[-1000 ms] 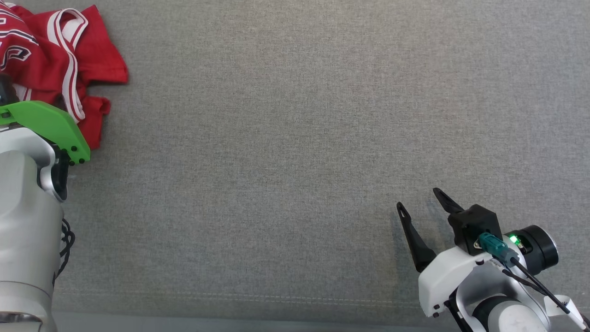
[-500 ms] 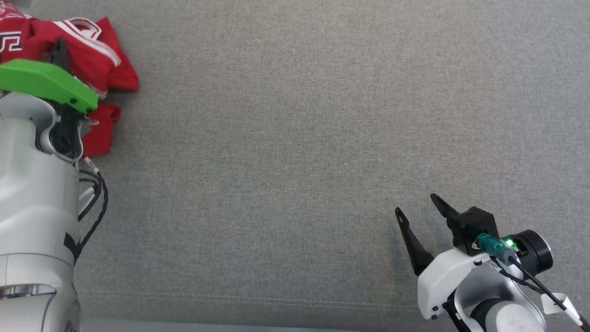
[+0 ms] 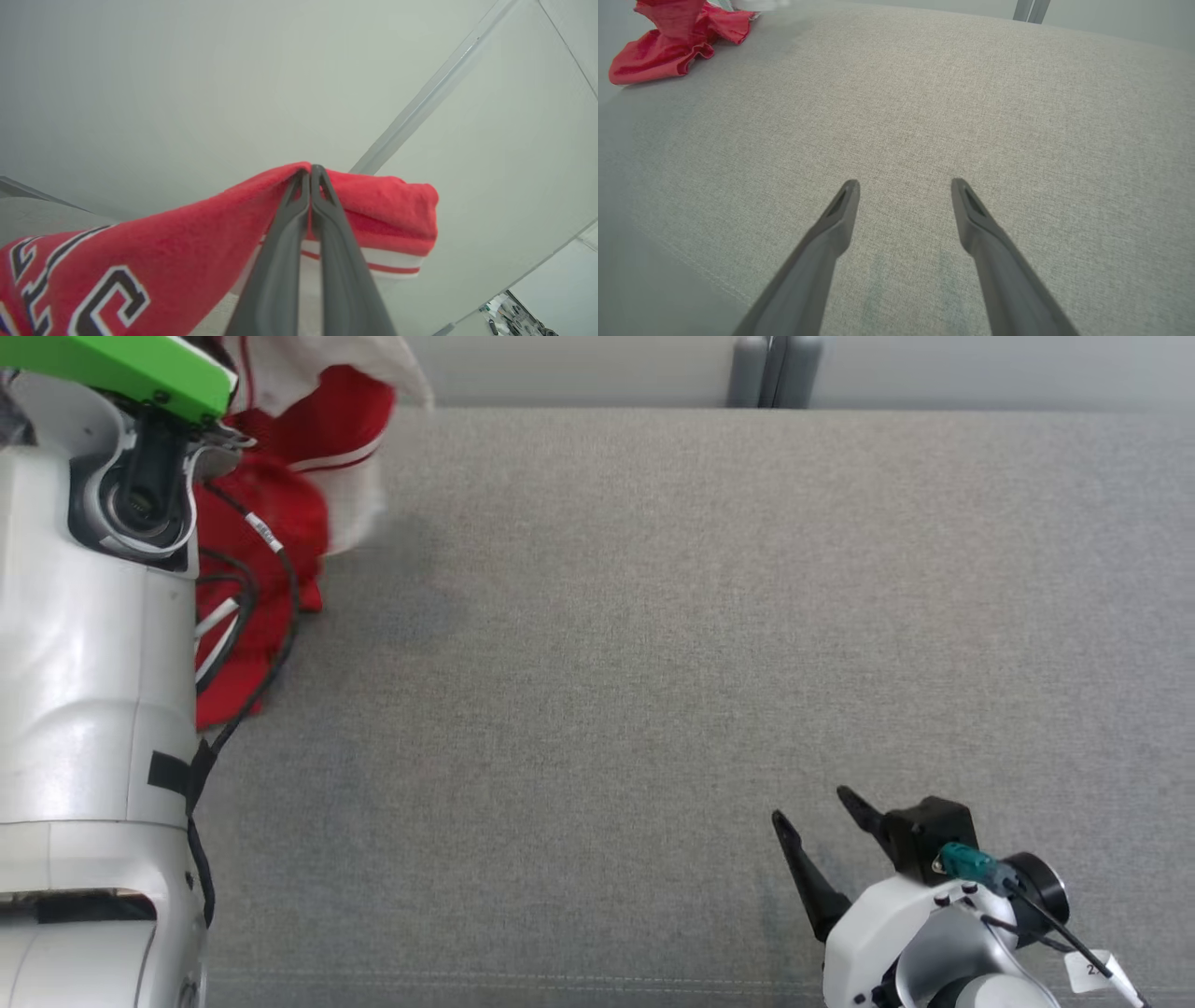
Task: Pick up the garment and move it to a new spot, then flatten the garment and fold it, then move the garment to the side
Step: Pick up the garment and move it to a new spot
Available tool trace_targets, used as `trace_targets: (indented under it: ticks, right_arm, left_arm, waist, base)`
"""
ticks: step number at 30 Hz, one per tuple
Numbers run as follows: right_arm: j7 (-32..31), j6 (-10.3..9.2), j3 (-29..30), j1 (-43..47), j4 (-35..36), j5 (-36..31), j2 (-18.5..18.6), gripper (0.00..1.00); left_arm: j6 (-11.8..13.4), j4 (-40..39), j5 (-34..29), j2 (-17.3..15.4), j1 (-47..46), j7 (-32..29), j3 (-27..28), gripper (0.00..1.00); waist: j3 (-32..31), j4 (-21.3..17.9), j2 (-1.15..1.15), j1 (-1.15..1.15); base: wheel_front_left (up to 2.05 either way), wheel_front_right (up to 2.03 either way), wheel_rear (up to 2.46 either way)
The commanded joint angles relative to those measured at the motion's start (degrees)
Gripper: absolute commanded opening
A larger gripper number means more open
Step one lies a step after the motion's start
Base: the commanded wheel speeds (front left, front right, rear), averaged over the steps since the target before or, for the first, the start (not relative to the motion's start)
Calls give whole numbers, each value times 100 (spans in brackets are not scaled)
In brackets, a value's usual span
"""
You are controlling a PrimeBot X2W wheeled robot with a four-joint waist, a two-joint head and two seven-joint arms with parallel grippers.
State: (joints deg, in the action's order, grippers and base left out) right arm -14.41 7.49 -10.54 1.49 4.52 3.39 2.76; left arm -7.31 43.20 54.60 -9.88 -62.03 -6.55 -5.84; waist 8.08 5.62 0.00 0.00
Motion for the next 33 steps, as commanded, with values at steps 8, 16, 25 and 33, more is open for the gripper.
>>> trace_targets:
  ticks: [8,16,25,33]
  right_arm:
    - [164,0,-90,192,-303,260,23,100]
    - [310,0,-163,13,-475,385,23,100]
    - [464,0,-97,-69,-641,440,22,100]
    - [470,0,-183,-101,-709,471,20,100]
  left_arm:
    - [-25,-427,319,475,-14,-255,-360,0]
    - [-26,-575,471,646,355,-105,-706,0]
    - [-22,-687,-31,401,54,243,-1011,0]
    - [34,-581,-67,441,289,238,-1146,0]
  waist:
    - [-938,-528,0,0]
    - [-964,-1068,0,0]
    - [-916,-1547,0,0]
    - [-870,-1756,0,0]
  base:
    - [0,0,0]
    - [0,0,0]
    - [0,0,0]
    - [0,0,0]
